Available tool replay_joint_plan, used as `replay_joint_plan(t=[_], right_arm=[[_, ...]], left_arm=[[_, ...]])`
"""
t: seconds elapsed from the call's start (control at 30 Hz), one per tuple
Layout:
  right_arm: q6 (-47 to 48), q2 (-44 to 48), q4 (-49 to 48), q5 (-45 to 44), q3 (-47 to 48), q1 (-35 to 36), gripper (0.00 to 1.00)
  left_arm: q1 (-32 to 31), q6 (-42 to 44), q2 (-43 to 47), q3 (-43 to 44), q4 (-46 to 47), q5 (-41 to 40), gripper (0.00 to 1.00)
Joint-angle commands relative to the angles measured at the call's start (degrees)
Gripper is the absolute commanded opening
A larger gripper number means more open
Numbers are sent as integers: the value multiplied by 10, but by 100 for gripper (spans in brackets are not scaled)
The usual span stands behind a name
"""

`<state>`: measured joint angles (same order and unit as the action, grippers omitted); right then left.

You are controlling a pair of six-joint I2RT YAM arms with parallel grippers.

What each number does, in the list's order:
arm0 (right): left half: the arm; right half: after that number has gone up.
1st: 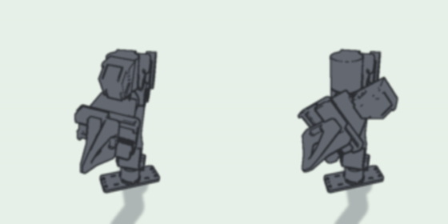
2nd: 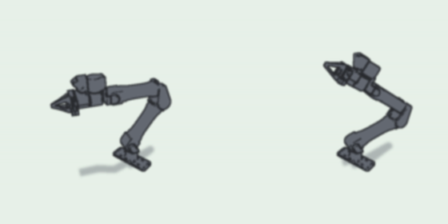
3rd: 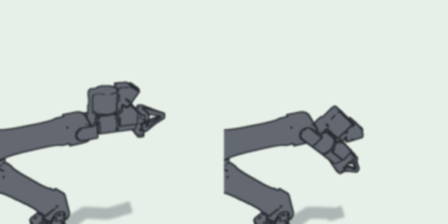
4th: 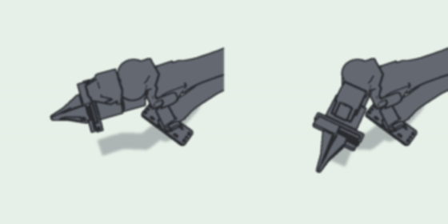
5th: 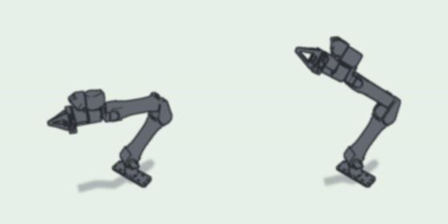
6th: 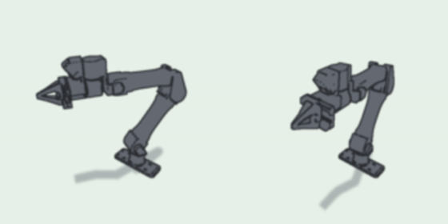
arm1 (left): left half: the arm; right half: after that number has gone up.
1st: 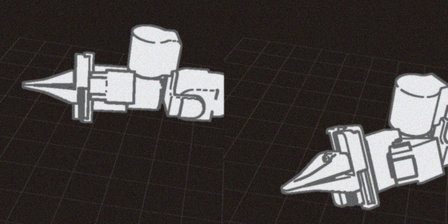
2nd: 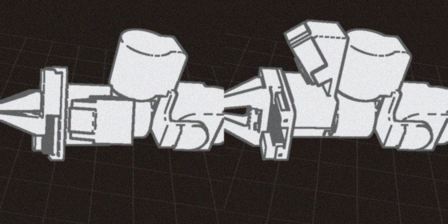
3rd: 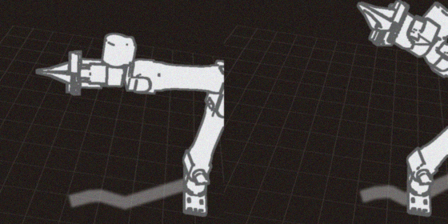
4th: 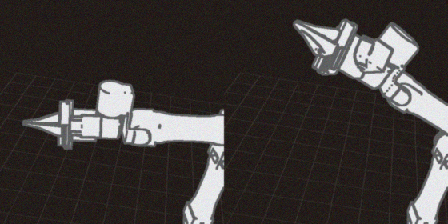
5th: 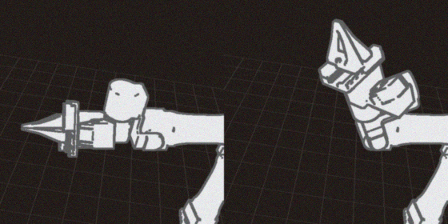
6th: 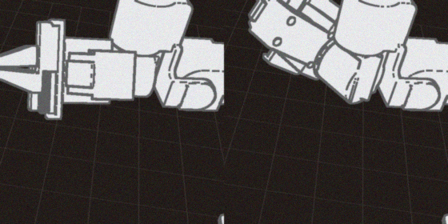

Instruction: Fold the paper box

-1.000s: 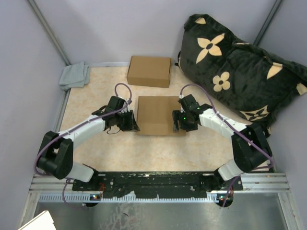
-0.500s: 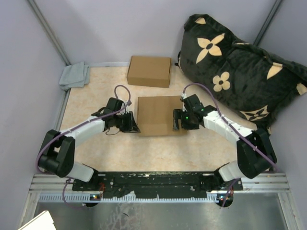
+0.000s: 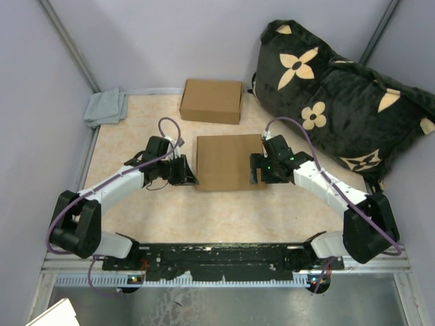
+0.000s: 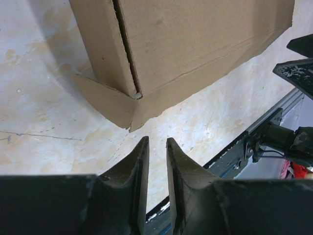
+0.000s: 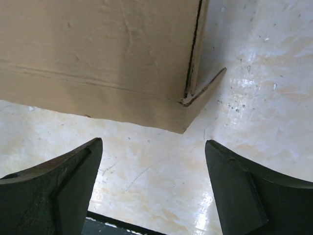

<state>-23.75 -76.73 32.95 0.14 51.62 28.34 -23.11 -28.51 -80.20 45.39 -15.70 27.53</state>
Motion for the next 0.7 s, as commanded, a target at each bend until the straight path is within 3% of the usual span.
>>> replay_joint_plan(t=[0.0, 0.17, 0.43, 0.67], right_arm=[[-6, 21, 0, -28, -7, -2, 86], [4, 18, -37, -16, -34, -2, 85], [8, 26, -169, 1, -100, -2, 82], [11, 32, -213, 11, -119, -2, 80]], left_arm=[[5, 3, 6, -1, 6, 8, 28], [5, 17, 5, -5, -2, -48, 52], [4, 3, 1, -49, 68, -71, 57], [-3, -8, 0, -66, 116, -80, 58]])
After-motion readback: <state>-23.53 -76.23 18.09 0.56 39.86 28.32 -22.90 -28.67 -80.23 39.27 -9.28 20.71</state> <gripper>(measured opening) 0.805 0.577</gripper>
